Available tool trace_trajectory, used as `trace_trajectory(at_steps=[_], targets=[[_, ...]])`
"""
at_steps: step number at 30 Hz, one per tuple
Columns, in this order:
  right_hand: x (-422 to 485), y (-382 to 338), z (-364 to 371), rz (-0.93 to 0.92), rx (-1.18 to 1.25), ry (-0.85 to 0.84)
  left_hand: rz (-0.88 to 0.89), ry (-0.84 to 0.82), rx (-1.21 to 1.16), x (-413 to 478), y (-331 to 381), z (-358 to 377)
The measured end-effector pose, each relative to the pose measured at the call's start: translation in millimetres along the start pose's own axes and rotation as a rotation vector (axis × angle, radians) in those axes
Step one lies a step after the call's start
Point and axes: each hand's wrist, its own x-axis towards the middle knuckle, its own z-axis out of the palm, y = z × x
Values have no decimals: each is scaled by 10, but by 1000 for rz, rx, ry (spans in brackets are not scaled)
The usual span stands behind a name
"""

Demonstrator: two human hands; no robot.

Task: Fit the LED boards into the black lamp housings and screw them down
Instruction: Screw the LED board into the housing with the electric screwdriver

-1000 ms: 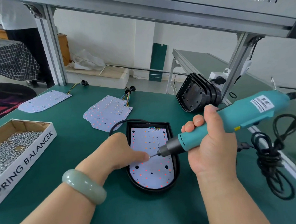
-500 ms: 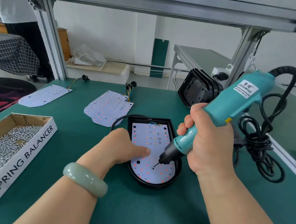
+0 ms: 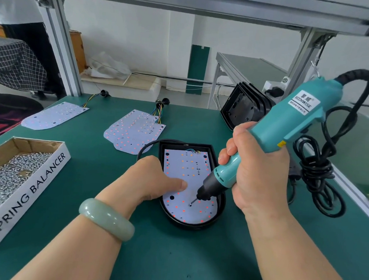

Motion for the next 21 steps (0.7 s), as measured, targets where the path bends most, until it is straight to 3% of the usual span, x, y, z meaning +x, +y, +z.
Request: trace_trajectory(at_steps=[9, 16, 21], targets=[[23, -12, -13, 48, 46, 15, -7, -54, -13, -62, 73, -19], [-65, 11, 53, -68, -8, -214, 24, 53, 121, -99, 166, 20], [-38, 13, 54, -55, 24, -215, 26, 46, 136, -86, 182, 30]])
